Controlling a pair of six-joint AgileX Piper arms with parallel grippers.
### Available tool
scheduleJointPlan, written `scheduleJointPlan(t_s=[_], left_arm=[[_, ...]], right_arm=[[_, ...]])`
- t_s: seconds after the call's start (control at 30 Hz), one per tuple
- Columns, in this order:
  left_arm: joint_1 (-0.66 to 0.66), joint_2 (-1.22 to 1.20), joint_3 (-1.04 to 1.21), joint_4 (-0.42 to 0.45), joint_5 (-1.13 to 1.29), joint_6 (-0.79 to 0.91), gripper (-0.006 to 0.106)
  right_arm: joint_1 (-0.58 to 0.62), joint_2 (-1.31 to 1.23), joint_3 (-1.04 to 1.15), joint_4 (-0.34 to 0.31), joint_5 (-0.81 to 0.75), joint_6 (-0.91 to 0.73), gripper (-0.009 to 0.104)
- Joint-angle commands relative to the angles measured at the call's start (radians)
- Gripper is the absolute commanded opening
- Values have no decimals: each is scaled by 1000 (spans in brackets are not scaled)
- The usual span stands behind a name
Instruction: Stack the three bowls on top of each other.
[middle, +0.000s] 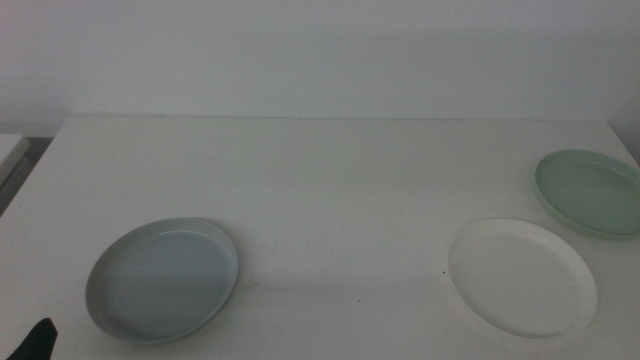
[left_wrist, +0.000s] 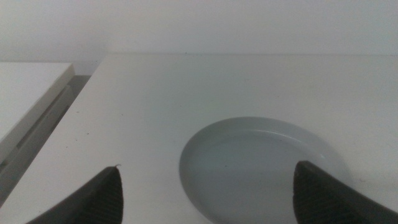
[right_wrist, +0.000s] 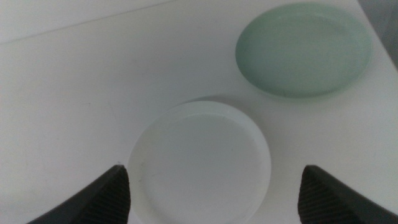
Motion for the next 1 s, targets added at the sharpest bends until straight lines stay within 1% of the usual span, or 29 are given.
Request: scheduleJointPlan(t_s=[0.0,0.07,0.2,0.3,0.37,0.43,0.5,0.57,0.77,0.93,0.97], left_arm=[[0,-4,0,1,-14,-3,94],[0,-4,0,1,-14,-3,94],[0,-4,0,1,-15,-3,94],[0,-4,0,1,-15,-3,94],[0,-4,0,1,-15,-3,94],[0,-4,0,1,-15,-3,94],[0,-4,0,1,-15,-3,94],[0,-4,0,1,-15,-3,94],[0,-4,0,1,-13,-3,94],[0,-4,0,1,-13,-3,94],[0,-4,0,1,-13,-3,94]], right_arm=[[1,34,-27,-13,18,59,89],[1,99,-76,-37,87,122,89],[1,308,-185,-95,219,129,89],[-1,461,-238,-118,226,127,89],[-24,554,-260,-109,205,125,89],[-51,646,-282,-78,190,101,89],[-81,744,-301,-15,166,29,87],[-97,834,-314,28,150,-11,86],[-99,1019,-325,33,93,-27,73],[-99,1117,-325,33,54,-27,64],[-99,1132,-325,33,49,-27,61]])
